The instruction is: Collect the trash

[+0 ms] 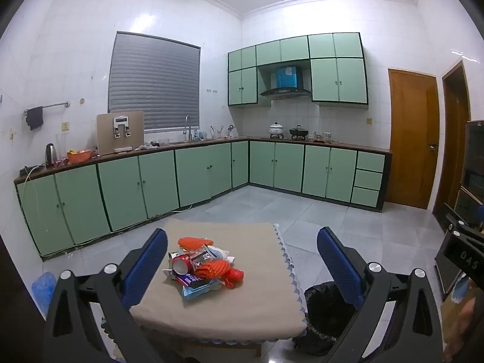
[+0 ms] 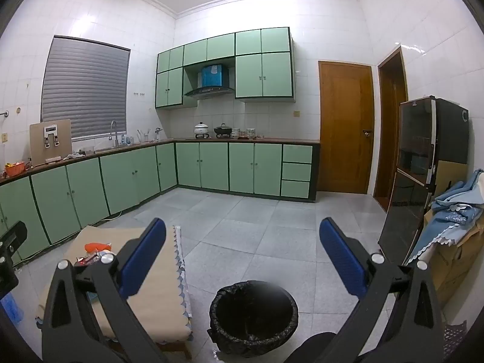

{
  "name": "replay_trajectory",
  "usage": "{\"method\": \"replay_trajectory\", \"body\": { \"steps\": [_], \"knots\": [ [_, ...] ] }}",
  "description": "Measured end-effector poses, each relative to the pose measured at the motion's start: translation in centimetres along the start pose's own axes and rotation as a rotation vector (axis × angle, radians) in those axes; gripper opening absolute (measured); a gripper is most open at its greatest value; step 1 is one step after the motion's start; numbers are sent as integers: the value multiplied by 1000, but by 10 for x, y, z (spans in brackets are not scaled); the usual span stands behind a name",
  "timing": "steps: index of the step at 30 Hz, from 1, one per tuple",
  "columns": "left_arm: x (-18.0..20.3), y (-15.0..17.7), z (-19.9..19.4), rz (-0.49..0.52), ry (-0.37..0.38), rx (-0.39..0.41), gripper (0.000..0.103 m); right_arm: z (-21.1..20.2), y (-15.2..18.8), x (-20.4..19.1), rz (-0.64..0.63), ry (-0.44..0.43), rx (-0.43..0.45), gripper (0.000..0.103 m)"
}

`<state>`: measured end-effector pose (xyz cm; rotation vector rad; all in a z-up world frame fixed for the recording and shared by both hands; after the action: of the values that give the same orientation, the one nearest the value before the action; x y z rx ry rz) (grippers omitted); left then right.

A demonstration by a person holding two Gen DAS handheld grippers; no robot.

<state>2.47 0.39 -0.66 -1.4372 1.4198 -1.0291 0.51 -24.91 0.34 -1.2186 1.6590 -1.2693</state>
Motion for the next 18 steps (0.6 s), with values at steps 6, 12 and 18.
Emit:
{"method": "replay_trajectory", "body": {
  "steps": [6,12,18],
  "knots": [
    [-2,-1,2,-5,1,-7,97,1,-1,-1,-7,4,0,98],
    [-1,-1,5,-2,2,-14,97,2,-1,1,-5,3,-5,98],
    [-1,0,6,-2,1,-19,97,1,0,-1,-8,5,-2,98]
  ]
}}
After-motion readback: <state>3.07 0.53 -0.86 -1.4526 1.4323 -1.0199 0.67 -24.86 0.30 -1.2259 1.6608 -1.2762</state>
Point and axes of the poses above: each gripper's, at about its wrist camera, not at the fingertips, and z roughly the way its jaws point, x to its right, y to its underside, the point moved 2 cm from there along z, roughly the way its jaws point, and after that the axes turned 2 degrees about -x, right-handed, at the moved point
